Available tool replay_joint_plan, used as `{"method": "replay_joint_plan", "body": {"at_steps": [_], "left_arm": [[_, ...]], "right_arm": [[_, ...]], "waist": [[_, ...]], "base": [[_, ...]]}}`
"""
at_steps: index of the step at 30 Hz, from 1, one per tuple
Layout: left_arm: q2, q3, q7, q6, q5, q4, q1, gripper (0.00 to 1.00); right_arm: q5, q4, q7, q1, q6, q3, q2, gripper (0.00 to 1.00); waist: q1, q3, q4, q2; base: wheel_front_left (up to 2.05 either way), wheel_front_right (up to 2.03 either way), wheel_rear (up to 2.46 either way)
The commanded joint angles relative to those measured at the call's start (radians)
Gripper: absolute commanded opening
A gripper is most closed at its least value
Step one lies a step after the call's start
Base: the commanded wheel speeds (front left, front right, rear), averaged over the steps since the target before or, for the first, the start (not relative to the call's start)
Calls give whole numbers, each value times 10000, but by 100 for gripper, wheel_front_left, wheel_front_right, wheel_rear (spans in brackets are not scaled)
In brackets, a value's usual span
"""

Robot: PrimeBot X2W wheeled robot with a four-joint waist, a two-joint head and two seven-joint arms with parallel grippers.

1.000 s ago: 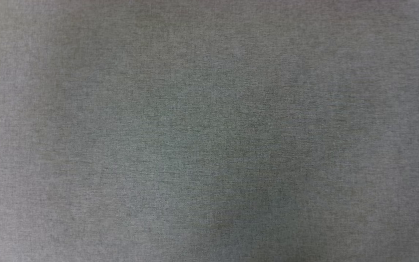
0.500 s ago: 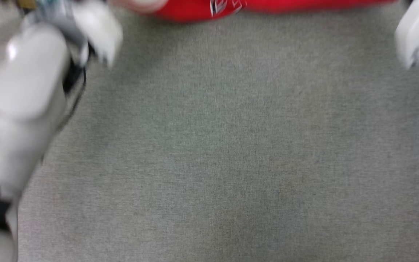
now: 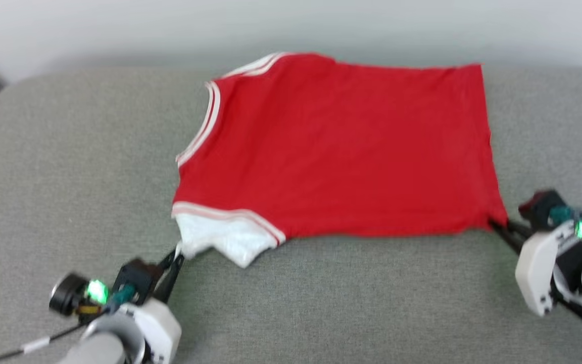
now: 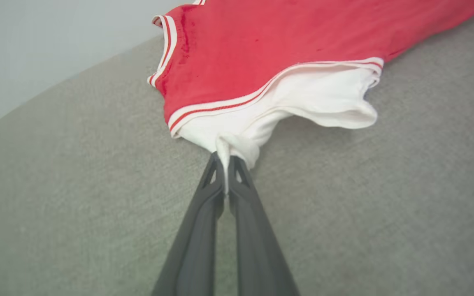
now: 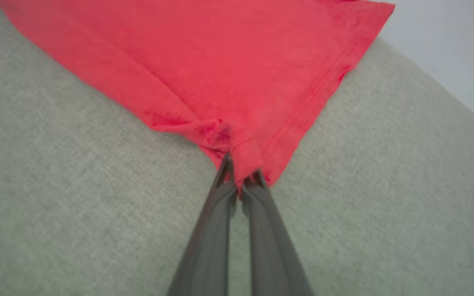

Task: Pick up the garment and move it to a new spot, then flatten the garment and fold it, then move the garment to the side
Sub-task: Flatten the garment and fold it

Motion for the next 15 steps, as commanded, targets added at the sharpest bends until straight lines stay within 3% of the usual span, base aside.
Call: {"method": "replay_joint_plan", "body": {"at_steps": [1, 5, 15], "left_arm": [[111, 124, 26, 231, -278, -229, 537, 0], [477, 28, 320, 633, -759, -1066, 1917, 0], [934, -540, 1192, 1150, -1477, -2577, 4065, 0]], "right_arm": [[136, -169, 54, 450, -11, 29, -134, 0], [376, -741, 376, 1520, -11, -37, -548, 0], [822, -2402, 1209, 4090, -11, -660, -1583, 0]], "waist": [[1, -503, -73, 0], [1, -1051, -113, 0], [1, -1918, -122, 0]], "base": [[0, 0, 0], [0, 0, 0], [0, 0, 0]]}}
